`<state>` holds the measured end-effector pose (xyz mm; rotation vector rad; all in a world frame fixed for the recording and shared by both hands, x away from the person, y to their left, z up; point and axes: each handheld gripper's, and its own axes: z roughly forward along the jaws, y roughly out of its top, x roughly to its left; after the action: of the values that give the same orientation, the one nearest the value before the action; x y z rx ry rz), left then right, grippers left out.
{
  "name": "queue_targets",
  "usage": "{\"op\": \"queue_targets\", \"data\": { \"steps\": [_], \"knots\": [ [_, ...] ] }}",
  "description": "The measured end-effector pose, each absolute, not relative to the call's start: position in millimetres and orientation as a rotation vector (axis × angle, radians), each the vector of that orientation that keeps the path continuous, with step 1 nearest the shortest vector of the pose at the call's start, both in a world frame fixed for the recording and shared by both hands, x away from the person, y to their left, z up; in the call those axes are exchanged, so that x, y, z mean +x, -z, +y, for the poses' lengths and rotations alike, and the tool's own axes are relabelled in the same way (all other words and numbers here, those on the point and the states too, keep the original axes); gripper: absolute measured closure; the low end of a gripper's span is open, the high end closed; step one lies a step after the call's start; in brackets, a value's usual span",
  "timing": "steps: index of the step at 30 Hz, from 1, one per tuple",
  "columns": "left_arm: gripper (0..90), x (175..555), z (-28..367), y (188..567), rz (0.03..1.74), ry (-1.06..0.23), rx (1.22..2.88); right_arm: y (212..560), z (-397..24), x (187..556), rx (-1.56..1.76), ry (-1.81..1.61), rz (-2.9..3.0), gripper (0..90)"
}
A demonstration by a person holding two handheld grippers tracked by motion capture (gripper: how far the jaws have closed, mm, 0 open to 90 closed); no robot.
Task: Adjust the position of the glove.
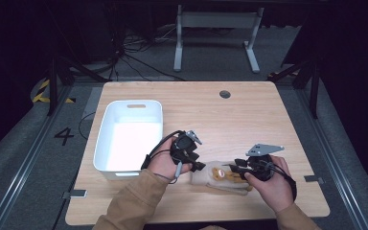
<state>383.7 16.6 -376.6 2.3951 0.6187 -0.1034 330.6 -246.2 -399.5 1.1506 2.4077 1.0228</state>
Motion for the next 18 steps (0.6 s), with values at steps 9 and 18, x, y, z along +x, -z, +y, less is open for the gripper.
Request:
{"op": "queue_targets", "data": {
  "steps": [9,18],
  "knots": [
    [54.7,383.4,14.0,376.5,0.613,0.096,2.397,407.7,-273.3,339.7,1.215,-0.993,2.385,65.1],
    [50.7,380.6,7.5,377.6,0.562,0.109,2.412,411.0,-286.4,342.3,1.235,-0.962,2.404,65.3]
  ]
}}
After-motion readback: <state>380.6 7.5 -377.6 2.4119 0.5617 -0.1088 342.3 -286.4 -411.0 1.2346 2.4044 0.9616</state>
